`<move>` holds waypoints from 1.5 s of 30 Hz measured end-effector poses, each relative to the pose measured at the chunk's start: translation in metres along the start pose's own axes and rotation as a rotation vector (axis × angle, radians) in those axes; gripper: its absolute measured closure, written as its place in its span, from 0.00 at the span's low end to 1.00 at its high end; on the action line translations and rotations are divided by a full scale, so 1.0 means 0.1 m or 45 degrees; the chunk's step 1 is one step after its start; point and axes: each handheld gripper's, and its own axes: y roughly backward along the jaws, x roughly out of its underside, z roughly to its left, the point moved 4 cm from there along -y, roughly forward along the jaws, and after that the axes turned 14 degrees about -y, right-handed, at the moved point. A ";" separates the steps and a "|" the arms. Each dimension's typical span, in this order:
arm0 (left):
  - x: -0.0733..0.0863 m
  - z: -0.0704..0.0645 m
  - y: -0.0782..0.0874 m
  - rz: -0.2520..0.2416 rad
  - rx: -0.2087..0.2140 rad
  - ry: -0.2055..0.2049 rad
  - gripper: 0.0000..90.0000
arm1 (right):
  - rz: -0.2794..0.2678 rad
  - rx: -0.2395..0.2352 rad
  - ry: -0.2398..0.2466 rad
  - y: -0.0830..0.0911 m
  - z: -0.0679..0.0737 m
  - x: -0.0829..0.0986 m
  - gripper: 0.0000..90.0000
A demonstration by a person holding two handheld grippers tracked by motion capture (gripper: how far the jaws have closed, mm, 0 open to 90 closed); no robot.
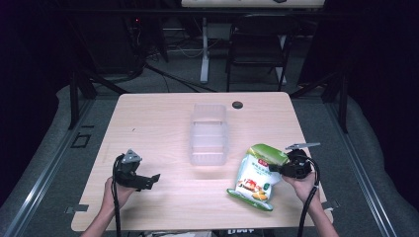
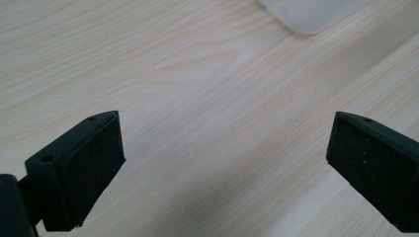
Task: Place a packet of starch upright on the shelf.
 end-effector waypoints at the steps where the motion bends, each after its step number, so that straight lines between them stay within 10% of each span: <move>1: 0.00 0.00 0.00 0.000 0.000 0.000 0.01 | 0.000 0.000 0.000 0.00 0.00 0.00 1.00; 45: -0.01 0.00 0.01 -0.012 -0.006 -0.001 0.01 | -0.149 0.003 0.125 0.24 0.27 -0.15 1.00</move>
